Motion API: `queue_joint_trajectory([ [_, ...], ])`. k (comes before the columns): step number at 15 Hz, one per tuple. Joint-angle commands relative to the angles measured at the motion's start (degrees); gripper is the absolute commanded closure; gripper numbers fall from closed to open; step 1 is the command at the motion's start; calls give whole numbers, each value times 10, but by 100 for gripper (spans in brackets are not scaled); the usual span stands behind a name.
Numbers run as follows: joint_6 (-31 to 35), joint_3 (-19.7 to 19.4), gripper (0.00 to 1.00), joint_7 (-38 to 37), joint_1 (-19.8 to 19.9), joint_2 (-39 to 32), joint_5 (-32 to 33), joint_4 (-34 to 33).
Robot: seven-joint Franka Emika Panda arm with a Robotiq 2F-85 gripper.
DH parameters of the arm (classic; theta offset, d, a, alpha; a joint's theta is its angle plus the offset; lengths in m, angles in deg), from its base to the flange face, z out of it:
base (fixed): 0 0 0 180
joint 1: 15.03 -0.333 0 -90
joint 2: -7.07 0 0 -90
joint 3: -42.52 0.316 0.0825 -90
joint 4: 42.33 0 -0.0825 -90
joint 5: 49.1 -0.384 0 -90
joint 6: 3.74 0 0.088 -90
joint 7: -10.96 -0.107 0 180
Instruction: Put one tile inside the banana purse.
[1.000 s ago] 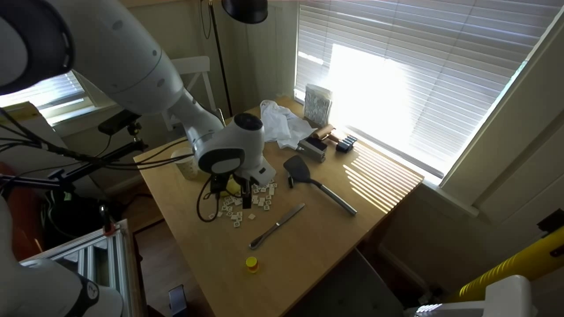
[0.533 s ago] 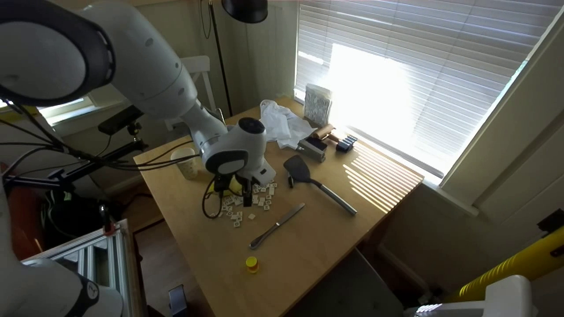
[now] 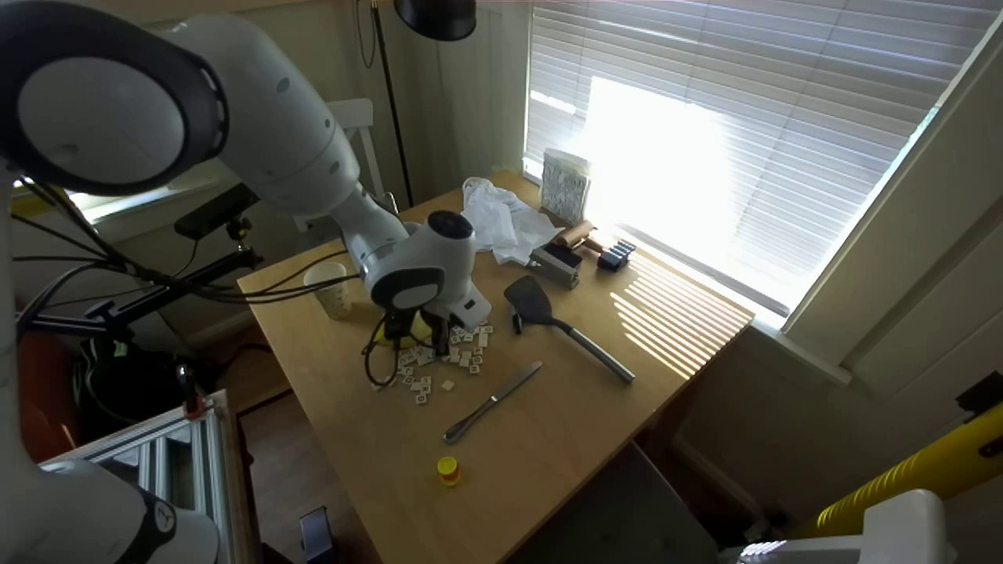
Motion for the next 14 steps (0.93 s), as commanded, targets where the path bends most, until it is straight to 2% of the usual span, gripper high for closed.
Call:
queue_joint_trajectory([
  [1, -6, -5, 84, -13, -10, -9, 4, -14],
  [2, -9, -7, 83, -13, -12, -8, 7, -13],
  [6, -25, -13, 61, -20, -22, 1, 17, -10],
  [8, -29, -21, 54, -26, -31, 3, 26, -9],
  [14, -38, -40, 64, -47, -50, 11, 45, -9],
])
